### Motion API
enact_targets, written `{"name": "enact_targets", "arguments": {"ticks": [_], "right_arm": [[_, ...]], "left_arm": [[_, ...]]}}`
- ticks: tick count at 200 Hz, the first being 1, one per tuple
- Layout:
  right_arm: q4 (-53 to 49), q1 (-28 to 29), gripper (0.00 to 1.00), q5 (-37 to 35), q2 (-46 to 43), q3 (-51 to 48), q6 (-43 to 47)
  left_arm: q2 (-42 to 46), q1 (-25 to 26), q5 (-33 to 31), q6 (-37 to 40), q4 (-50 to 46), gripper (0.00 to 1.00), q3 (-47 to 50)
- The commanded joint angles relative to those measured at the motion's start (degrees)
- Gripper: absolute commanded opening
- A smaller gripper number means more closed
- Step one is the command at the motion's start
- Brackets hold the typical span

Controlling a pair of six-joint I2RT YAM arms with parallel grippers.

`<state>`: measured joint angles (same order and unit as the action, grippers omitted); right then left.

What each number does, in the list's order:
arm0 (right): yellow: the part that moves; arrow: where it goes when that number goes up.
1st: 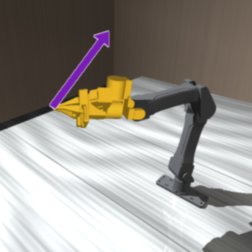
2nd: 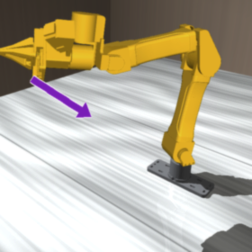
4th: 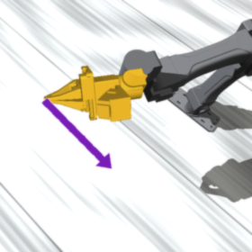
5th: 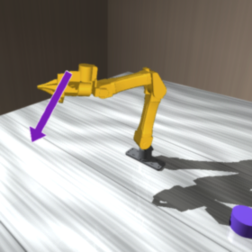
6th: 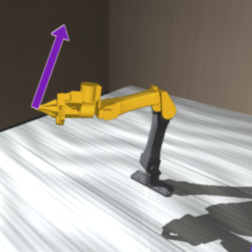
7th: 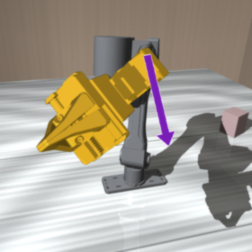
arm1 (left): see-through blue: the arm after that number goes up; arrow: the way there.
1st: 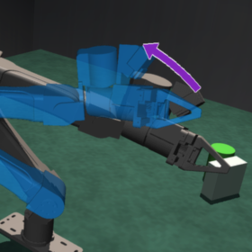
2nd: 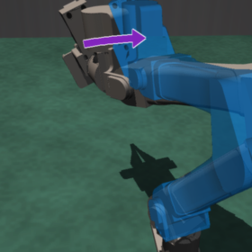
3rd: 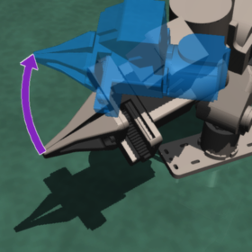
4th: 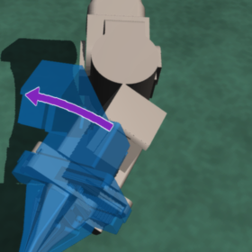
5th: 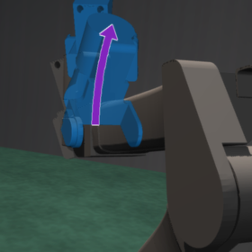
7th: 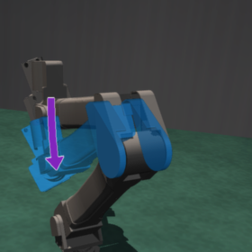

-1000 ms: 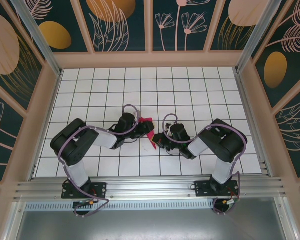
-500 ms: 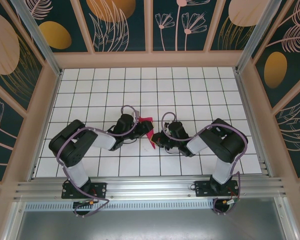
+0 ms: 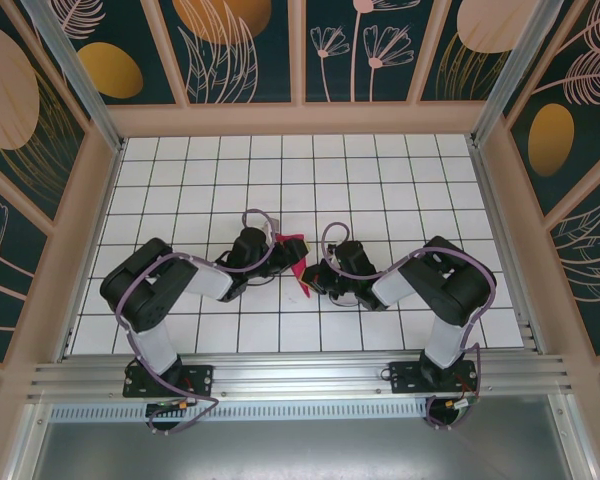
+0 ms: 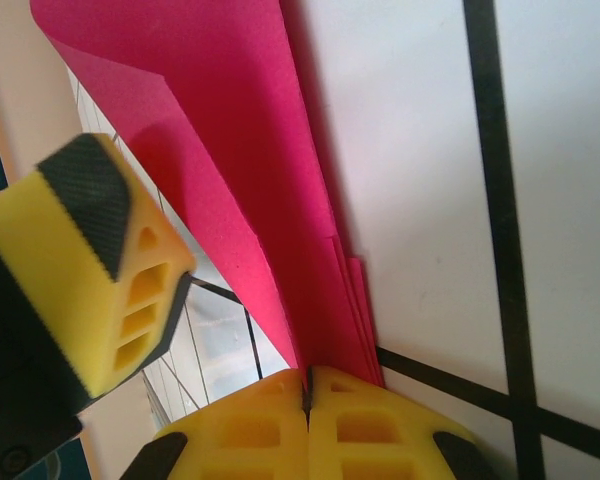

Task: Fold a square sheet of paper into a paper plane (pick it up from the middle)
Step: Fold the wing for the fifth time at the center of the table.

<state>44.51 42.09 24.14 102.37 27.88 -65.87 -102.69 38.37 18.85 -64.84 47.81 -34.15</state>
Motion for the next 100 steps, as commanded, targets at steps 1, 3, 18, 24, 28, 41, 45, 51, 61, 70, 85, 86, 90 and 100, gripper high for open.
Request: {"name": "enact_targets", "arguments": {"ticks": [1, 3, 18, 24, 28, 41, 45, 51, 61, 70, 85, 86, 90, 100], "right_arm": [[-8.65, 0.12, 0.01, -3.04, 2.34, -0.2, 1.71], [-8.65, 0.15, 0.01, -3.04, 2.25, -0.15, 1.75], [-8.6, 0.17, 0.03, -2.79, 2.07, -0.15, 1.79], [-8.42, 0.19, 0.04, -2.68, 1.99, -0.24, 1.79], [-8.31, 0.19, 0.04, -2.68, 1.84, -0.32, 1.79], [-8.35, 0.19, 0.07, -2.69, 1.22, -0.59, 1.88], [-8.62, 0.17, 0.08, -2.77, 0.89, -0.63, 2.01], [-9.1, 0.18, 0.09, -2.92, 0.36, -0.63, 2.18], [-9.63, 0.27, 0.11, -3.34, -0.6, -0.8, 2.57], [-10.38, 0.28, 0.15, -3.65, -1.66, -0.81, 3.04], [-12.16, 0.45, 0.18, -4.14, -3.51, -0.63, 4.17], [-12.21, 0.49, 0.18, -4.16, -3.63, -0.63, 4.26], [-12.6, 0.58, 0.19, -4.25, -4.19, -0.71, 4.62], [-14.13, 0.76, 0.19, -4.67, -5.57, -0.51, 5.44]], "left_arm": [[-2.05, -0.75, -1.01, -0.31, 1.38, 0.49, 0.37], [-2.2, -0.82, -1.01, -0.25, 1.38, 0.49, 0.39], [-3.33, -1.01, -0.67, 0.13, 1.59, 0.49, -0.03], [-3.81, -0.98, -0.66, 0.31, 1.38, 0.49, -0.34], [-4.08, -0.95, -0.66, 0.51, 1.2, 0.49, -0.43], [-4.92, -1.1, -0.51, 0.84, -0.38, 0.49, -1.13], [-5.12, -1.15, -0.6, 1.0, -1.02, 0.49, -1.33], [-5.29, -1.15, -0.7, 1.11, -1.79, 0.48, -1.51], [-5.51, -1.19, -0.9, 1.14, -3.02, 0.48, -1.49], [-5.72, -1.19, -1.0, 1.21, -3.56, 0.48, -1.53], [-6.0, -1.19, -0.92, 1.29, -4.34, 0.47, -1.53], [-6.01, -1.19, -0.92, 1.29, -4.37, 0.47, -1.49], [-6.02, -1.18, -0.85, 1.38, -4.47, 0.47, -1.48], [-6.03, -1.19, -0.7, 1.53, -4.48, 0.47, -1.49]]}}
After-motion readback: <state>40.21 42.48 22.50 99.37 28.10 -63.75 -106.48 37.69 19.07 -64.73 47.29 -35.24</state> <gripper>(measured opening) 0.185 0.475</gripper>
